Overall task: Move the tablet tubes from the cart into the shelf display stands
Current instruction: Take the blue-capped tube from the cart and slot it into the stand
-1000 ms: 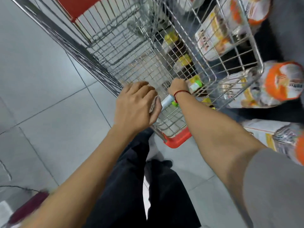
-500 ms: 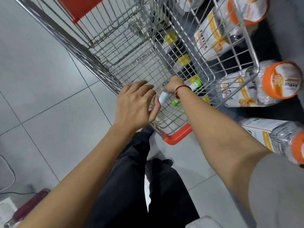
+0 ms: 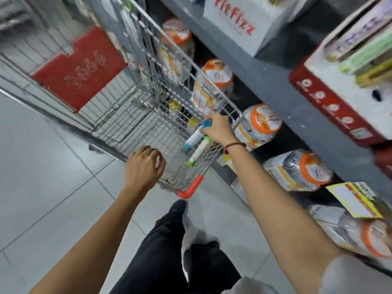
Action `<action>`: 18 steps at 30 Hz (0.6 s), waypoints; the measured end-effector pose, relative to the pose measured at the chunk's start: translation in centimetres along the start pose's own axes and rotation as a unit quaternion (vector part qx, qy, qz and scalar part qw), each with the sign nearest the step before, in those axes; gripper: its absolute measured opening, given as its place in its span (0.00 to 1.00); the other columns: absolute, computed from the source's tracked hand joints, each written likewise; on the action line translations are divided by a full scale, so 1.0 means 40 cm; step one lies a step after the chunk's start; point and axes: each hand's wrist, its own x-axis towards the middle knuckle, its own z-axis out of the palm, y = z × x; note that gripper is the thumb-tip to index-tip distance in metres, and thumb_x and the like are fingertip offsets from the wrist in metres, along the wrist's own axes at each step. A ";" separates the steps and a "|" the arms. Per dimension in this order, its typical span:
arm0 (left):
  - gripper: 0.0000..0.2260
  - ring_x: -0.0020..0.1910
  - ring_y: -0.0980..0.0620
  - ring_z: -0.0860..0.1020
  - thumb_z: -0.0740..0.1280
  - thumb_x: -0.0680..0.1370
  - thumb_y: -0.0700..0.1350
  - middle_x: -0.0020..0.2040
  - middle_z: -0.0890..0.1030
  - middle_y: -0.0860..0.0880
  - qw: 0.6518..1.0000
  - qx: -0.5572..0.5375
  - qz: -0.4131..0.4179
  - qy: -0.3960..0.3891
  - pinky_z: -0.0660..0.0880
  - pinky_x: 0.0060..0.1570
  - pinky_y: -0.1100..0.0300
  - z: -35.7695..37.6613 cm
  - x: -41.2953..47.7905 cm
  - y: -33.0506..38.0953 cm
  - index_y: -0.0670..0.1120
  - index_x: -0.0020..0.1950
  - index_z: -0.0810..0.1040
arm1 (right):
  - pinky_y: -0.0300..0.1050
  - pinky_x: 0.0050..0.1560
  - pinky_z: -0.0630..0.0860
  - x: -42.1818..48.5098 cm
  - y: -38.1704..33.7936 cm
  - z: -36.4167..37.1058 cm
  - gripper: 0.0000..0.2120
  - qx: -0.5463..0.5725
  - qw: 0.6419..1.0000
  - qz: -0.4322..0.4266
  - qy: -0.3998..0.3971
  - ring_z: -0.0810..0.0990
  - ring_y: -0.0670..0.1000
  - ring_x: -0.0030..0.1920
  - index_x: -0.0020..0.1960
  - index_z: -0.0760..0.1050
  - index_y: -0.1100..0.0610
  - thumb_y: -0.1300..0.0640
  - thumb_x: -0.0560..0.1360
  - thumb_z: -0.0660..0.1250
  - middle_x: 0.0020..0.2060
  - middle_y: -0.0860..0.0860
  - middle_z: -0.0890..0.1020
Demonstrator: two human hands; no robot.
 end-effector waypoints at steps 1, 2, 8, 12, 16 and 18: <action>0.10 0.53 0.42 0.78 0.62 0.76 0.45 0.47 0.84 0.42 1.000 -0.013 -0.006 0.002 0.74 0.46 0.48 -0.004 0.007 0.010 0.41 0.45 0.81 | 0.44 0.54 0.74 -0.024 -0.002 -0.045 0.16 0.001 1.000 -0.007 0.021 0.78 0.58 0.58 0.57 0.78 0.62 0.58 0.71 0.72 0.57 0.60 0.80; 0.09 0.55 0.41 0.77 0.63 0.76 0.44 0.49 0.84 0.42 1.000 -0.027 -0.012 0.005 0.74 0.48 0.46 -0.006 0.014 0.017 0.41 0.47 0.80 | 0.44 0.54 0.74 -0.044 -0.008 -0.079 0.16 0.002 0.999 -0.010 0.035 0.78 0.57 0.57 0.56 0.78 0.62 0.57 0.70 0.72 0.56 0.60 0.80; 0.13 0.58 0.40 0.75 0.61 0.77 0.44 0.56 0.80 0.39 0.991 -0.078 0.099 0.046 0.74 0.55 0.43 -0.066 0.121 0.184 0.39 0.56 0.77 | 0.45 0.47 0.76 -0.216 -0.027 -0.325 0.13 0.005 0.986 -0.037 0.163 0.80 0.55 0.47 0.49 0.81 0.62 0.57 0.67 0.74 0.44 0.58 0.84; 0.13 0.53 0.38 0.77 0.61 0.74 0.41 0.54 0.80 0.37 0.960 -0.122 0.228 0.105 0.75 0.52 0.46 -0.140 0.198 0.369 0.36 0.55 0.77 | 0.43 0.49 0.73 -0.350 -0.001 -0.492 0.13 -0.001 0.965 -0.037 0.261 0.80 0.53 0.47 0.49 0.82 0.59 0.56 0.66 0.75 0.44 0.56 0.84; 0.15 0.51 0.38 0.78 0.59 0.74 0.44 0.54 0.80 0.37 0.918 -0.136 0.357 0.104 0.78 0.46 0.47 -0.187 0.230 0.540 0.37 0.57 0.75 | 0.42 0.47 0.73 -0.461 0.043 -0.622 0.15 -0.002 0.941 -0.014 0.339 0.79 0.54 0.48 0.52 0.81 0.58 0.54 0.67 0.75 0.47 0.56 0.83; 0.18 0.55 0.38 0.77 0.58 0.75 0.45 0.57 0.78 0.37 0.905 -0.121 0.402 0.071 0.77 0.48 0.44 -0.187 0.238 0.609 0.37 0.60 0.74 | 0.39 0.45 0.71 -0.503 0.068 -0.667 0.15 -0.008 0.927 -0.002 0.375 0.79 0.52 0.47 0.52 0.81 0.58 0.54 0.67 0.74 0.48 0.56 0.84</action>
